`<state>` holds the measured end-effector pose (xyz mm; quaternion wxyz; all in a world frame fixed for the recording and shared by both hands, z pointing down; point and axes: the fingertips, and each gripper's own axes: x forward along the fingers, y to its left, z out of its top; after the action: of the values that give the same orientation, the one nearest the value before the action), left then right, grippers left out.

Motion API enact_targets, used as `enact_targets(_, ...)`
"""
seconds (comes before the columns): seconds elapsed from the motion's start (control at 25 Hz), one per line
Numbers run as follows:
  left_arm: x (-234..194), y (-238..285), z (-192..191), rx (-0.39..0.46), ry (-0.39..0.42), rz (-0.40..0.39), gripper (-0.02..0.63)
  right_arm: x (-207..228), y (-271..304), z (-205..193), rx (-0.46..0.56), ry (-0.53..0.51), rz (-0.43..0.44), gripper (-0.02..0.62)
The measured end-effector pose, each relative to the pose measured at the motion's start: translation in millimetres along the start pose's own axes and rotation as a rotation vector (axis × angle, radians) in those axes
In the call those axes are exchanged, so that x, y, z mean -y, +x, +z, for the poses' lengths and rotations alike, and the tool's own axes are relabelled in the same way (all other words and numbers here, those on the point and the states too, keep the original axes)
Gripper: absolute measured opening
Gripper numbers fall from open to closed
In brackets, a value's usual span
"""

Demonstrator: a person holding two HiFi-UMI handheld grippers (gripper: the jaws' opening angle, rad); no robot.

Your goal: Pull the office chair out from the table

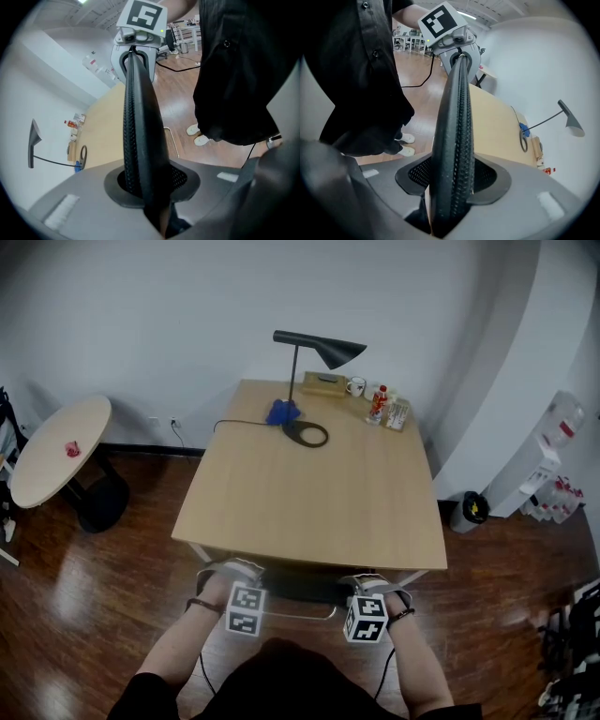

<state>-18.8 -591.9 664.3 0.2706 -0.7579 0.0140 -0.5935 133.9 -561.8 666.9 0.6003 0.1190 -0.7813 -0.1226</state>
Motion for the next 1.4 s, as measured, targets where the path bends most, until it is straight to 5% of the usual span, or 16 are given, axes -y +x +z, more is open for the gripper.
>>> enact_targets(0.28,9,-1,6,-0.002,0.009,-0.035,0.057,-13,-5,-3,-0.011,0.005,0.083,0.147)
enact_targets(0.48,16,-10,5,-0.005,-0.004,-0.045,0.048,-21,-12,4,-0.034,-0.012,0.053,0.089)
enact_targets(1.4,96,-46,35,-0.012,-0.025,-0.054,0.048,-111,-45,16,-0.042,0.031,0.081,0.075)
